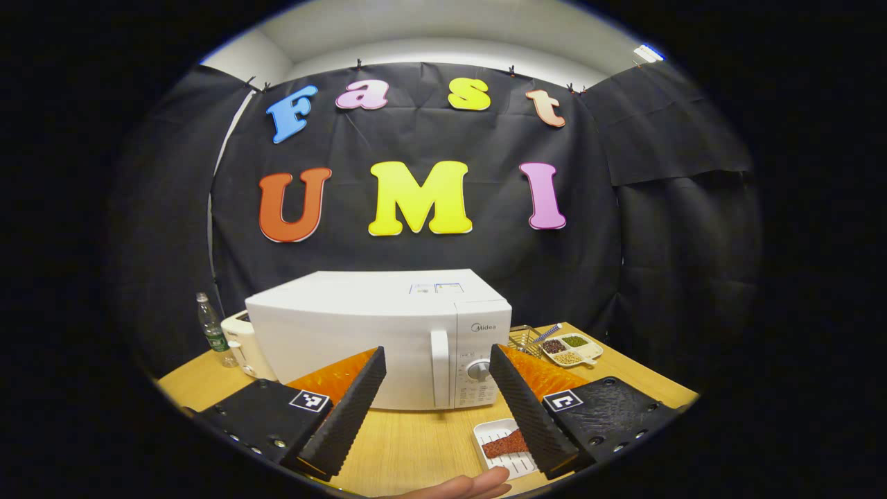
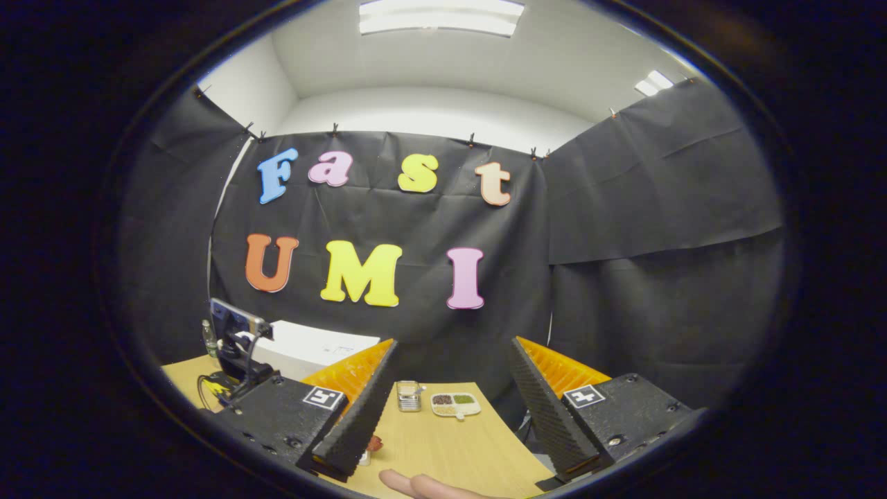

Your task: Open the microwave oven with the left hand, put the food in, and close the microwave oven.

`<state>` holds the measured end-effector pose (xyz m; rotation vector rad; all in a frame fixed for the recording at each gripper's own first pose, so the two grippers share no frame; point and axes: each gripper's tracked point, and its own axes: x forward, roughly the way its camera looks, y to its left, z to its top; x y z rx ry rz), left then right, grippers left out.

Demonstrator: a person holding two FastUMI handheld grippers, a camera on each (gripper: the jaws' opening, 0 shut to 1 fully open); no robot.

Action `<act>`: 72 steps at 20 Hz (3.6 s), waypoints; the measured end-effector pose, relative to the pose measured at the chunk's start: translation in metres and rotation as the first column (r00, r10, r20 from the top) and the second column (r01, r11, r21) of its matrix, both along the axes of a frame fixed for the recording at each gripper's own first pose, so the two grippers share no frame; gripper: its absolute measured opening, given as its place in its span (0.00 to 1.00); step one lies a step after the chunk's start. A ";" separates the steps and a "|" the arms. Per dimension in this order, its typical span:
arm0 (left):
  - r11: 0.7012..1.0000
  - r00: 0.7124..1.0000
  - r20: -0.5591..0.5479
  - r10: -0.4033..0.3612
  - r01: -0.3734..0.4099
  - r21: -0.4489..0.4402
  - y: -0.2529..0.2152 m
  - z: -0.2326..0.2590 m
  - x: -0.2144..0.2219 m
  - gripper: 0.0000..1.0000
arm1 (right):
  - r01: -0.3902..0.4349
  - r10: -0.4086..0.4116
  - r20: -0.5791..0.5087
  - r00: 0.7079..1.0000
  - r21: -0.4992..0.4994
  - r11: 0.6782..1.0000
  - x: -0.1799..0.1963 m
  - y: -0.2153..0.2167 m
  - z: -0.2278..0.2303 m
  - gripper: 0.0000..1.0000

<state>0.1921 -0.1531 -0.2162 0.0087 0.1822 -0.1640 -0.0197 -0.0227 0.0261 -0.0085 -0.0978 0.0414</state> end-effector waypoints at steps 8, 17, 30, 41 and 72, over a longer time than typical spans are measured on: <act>1.000 0.995 -0.096 0.021 -0.019 0.020 -0.005 -0.086 0.065 0.96 | -0.017 0.017 0.002 1.000 0.016 1.000 0.002 -0.014 -0.011 1.00; 0.998 0.998 -0.068 -0.017 0.012 -0.065 -0.017 -0.095 0.091 0.40 | -0.017 0.019 -0.037 0.999 0.058 0.998 0.017 -0.033 -0.039 0.90; 0.996 0.994 -0.075 -0.077 0.073 -0.056 -0.003 -0.095 0.043 0.06 | 0.019 -0.011 -0.105 0.994 0.076 0.997 0.014 -0.056 -0.069 1.00; 0.987 0.986 -0.082 -0.147 0.141 -0.073 0.069 -0.088 -0.063 0.05 | -0.022 0.033 -0.181 0.983 0.062 0.998 0.011 -0.024 -0.110 1.00; 0.954 0.949 0.105 0.298 -0.299 -0.003 0.294 0.069 -0.249 0.93 | -0.327 0.650 -0.692 0.314 0.564 0.759 0.144 0.155 -0.348 0.84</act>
